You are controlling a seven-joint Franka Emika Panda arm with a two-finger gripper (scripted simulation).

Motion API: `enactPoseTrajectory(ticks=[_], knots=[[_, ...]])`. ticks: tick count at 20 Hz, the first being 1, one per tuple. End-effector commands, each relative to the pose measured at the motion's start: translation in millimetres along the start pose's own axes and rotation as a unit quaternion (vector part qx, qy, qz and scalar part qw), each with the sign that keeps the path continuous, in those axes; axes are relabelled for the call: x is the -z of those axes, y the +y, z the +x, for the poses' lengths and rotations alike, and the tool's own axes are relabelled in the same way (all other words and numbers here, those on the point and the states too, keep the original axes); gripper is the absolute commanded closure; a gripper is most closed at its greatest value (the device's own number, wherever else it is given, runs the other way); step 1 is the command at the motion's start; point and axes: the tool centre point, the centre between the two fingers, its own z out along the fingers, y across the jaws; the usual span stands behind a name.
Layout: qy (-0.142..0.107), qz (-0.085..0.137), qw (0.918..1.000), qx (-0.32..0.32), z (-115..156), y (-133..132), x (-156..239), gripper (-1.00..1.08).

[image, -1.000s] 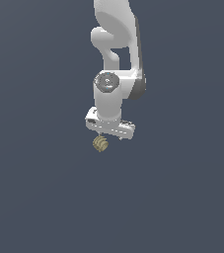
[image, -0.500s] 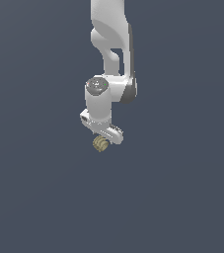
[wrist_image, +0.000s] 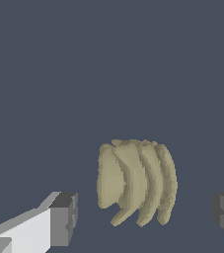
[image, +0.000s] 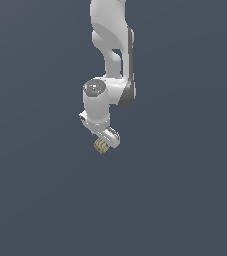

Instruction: Pick up the object and move it to a goal position.

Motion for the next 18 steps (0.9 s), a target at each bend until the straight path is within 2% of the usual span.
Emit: enactPoseTrajectory(ticks=[1,18], knots=[[0.000,0.000,1.0000,0.000,0,0,0,-0.92],[0.000,0.000,1.0000,-0.003,0,1,-50,-0.92]])
